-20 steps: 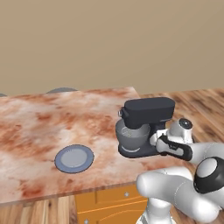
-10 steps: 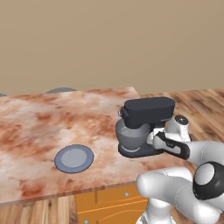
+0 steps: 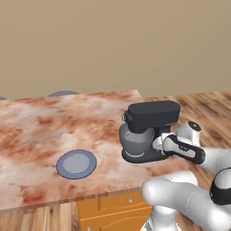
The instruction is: Add butter and sugar cubes to the stand mixer bowl and then turn on the stand mixer to begin making frosting.
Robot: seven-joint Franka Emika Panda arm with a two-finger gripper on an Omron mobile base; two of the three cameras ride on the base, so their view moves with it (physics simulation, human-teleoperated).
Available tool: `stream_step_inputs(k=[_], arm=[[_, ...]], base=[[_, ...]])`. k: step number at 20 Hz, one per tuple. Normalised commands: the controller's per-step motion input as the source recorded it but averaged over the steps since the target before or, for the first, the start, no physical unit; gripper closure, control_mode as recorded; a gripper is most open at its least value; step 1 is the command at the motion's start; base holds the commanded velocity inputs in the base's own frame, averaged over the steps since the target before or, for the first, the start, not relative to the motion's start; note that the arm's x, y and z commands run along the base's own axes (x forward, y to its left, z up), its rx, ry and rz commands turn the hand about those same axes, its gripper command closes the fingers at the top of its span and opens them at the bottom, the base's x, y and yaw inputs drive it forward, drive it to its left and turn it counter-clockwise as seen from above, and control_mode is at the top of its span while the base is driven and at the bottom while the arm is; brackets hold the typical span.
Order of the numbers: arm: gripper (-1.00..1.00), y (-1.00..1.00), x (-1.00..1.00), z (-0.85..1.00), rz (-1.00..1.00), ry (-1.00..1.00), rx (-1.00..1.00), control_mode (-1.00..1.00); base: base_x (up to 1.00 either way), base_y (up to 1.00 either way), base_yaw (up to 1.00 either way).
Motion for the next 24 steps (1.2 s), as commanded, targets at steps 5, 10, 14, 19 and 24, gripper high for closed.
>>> stream_step_inputs(k=[5, 10, 14, 19, 24], arm=[[1.0, -0.99, 0.0, -0.77, 0.01, 0.41, 0.49, -1.0], [1.0, -0.88, 0.02, -0.68, 0.03, 0.68, 0.53, -1.0], [1.0, -0.92, -0.07, -0.88, 0.01, 0.62, 0.55, -1.0], [1.0, -0.85, -0.28, -1.0, 0.0, 0.42, 0.48, -1.0], [1.0, -0.78, -0.23, -0.83, 0.0, 0.24, 0.51, -1.0]], base=[[0.0, 0.0, 0.0], [0.0, 0.0, 0.0], [0.0, 0.0, 0.0], [0.0, 0.0, 0.0], [0.0, 0.0, 0.0]])
